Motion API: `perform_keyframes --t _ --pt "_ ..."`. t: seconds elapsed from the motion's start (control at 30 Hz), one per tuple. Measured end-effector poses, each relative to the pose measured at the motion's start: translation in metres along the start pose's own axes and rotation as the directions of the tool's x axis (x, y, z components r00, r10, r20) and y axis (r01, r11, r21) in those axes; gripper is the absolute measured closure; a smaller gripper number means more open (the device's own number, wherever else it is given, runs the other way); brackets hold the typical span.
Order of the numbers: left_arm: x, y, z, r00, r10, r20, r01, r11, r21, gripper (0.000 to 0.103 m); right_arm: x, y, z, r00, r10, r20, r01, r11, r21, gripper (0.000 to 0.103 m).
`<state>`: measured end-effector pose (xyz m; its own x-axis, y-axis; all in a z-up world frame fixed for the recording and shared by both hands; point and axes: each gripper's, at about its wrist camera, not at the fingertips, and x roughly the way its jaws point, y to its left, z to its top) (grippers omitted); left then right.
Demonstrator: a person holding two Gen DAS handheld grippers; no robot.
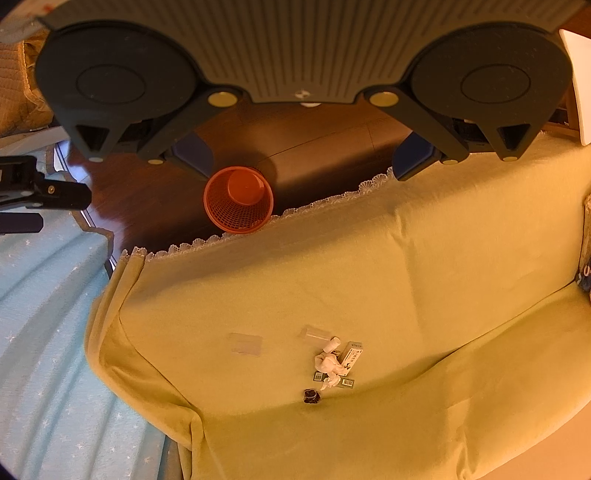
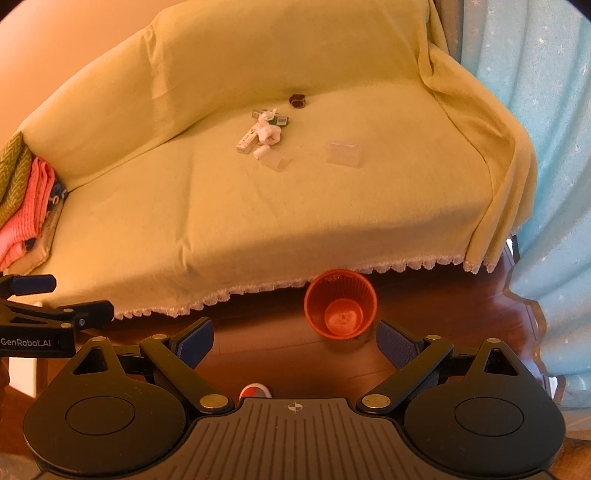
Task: Organize objects
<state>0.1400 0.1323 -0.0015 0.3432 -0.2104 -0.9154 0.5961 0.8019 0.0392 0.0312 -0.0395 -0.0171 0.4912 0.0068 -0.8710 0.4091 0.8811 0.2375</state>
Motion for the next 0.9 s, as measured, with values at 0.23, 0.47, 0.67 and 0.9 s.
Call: perform_keyframes --t 0.23,0.47,0.67,0.9 --pt "0.04 0.015 0.016 1.0 -0.014 -0.009 0.014 1.0 0.008 0.001 0.036 -0.015 0.014 0.998 0.036 0.042 -0.04 0.995 0.091 0.01" --pt "0.103 0.034 0.026 0.999 -0.019 -0.026 0.019 1.0 0.009 0.001 0.073 -0.04 0.014 0.993 -0.012 0.122 -0.015 0.974 0.225 0.01" --pt "0.167 0.039 0.024 0.999 -0.009 -0.039 0.009 1.0 0.007 0.001 0.125 -0.06 -0.002 0.993 -0.105 0.062 0.087 0.966 0.242 0.01" --pt "0.244 0.041 0.017 0.999 -0.014 -0.045 0.013 0.999 -0.038 0.001 0.197 -0.088 -0.03 0.989 -0.145 0.018 0.135 0.955 0.265 0.022"
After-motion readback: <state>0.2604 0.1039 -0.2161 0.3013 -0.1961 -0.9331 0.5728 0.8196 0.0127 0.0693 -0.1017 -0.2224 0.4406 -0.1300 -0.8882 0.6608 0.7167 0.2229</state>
